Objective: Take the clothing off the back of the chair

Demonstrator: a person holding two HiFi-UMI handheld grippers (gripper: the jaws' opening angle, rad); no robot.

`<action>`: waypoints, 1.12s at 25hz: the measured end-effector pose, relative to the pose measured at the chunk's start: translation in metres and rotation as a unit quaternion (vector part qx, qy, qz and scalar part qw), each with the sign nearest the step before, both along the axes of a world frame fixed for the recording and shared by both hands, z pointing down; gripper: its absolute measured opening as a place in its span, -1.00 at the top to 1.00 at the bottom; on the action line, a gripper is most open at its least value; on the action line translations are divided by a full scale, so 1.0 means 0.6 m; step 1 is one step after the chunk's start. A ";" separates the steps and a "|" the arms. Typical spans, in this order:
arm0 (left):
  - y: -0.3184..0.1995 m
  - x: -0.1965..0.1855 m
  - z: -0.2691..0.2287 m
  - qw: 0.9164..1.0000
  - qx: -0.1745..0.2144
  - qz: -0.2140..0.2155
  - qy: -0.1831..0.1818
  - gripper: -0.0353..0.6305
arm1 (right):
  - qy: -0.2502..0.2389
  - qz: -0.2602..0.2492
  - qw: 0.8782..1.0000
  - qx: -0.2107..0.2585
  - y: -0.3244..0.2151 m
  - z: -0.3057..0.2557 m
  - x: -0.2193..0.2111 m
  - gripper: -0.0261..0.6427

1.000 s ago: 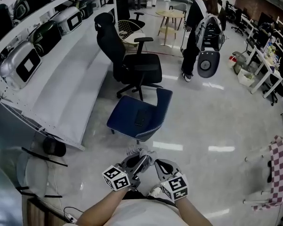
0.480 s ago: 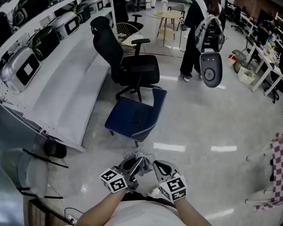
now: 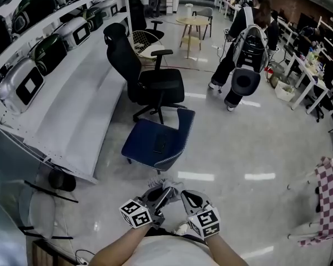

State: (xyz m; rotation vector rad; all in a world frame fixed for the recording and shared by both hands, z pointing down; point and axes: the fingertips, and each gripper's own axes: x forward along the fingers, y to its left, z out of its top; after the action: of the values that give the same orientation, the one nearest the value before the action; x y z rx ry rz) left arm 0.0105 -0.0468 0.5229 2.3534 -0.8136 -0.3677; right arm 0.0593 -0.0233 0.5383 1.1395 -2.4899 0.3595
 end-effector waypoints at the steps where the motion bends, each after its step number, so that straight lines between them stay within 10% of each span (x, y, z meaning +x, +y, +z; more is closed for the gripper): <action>1: 0.000 0.000 0.000 1.000 0.000 0.000 0.001 0.79 | 0.000 0.001 1.000 0.000 -0.001 0.001 0.001 0.87; 28: -0.007 -0.041 0.009 1.000 -0.017 -0.013 0.013 0.79 | 0.003 -0.009 1.000 -0.013 -0.006 -0.001 -0.048 0.87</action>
State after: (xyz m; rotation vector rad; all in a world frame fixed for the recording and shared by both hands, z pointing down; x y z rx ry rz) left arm -0.0140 -0.0510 0.5282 2.3027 -0.8324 -0.3918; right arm 0.0305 -0.0268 0.5378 1.1043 -2.4811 0.3815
